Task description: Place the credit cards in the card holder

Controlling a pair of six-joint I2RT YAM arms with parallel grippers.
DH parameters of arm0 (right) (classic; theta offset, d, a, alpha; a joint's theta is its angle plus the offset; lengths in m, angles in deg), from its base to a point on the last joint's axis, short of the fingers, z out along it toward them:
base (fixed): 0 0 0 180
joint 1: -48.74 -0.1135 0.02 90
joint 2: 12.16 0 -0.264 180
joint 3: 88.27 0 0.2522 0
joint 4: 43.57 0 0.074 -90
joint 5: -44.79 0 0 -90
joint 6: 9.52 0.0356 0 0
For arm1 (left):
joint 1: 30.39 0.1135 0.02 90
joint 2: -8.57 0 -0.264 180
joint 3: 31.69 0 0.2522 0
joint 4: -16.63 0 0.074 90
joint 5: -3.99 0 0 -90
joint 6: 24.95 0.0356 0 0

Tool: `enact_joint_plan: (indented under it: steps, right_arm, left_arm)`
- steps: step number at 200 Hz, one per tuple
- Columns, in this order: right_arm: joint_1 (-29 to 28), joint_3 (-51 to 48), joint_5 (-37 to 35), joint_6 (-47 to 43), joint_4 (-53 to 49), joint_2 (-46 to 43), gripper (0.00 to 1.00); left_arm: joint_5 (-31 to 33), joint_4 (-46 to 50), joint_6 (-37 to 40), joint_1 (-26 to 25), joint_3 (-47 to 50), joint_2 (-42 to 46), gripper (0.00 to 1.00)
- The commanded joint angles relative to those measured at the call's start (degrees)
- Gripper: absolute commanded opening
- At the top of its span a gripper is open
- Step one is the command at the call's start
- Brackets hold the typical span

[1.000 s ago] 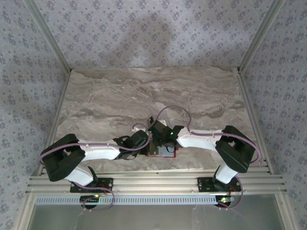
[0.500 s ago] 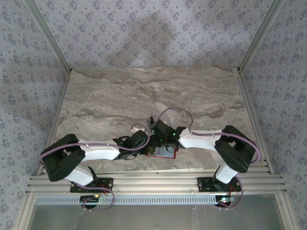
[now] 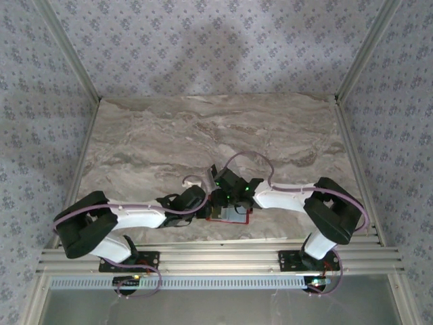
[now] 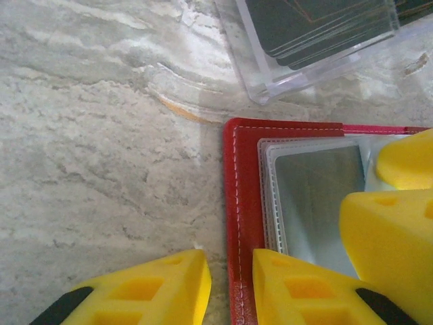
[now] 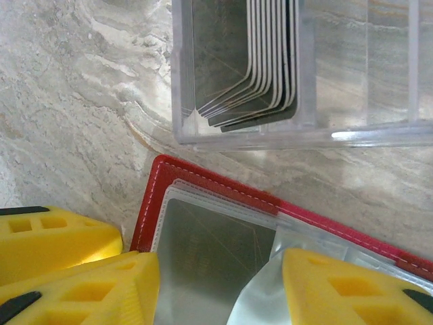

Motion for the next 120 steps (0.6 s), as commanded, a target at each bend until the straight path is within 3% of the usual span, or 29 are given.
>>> enact_joint_plan:
  steps: [1,61,120]
  right_arm:
    - [-4.1,5.4,11.3,1.1,12.6,5.5,0.54]
    - [-4.8,10.2,11.2,0.7,10.7,8.8,0.54]
    - [-6.5,15.3,9.8,-1.4,6.6,9.8,0.54]
  left_arm:
    - [-4.5,5.7,2.9,-1.5,1.8,-0.9,0.33]
    - [-0.3,12.0,2.2,-1.5,4.7,9.2,0.44]
    - [0.4,15.6,2.7,-1.3,5.6,14.9,0.48]
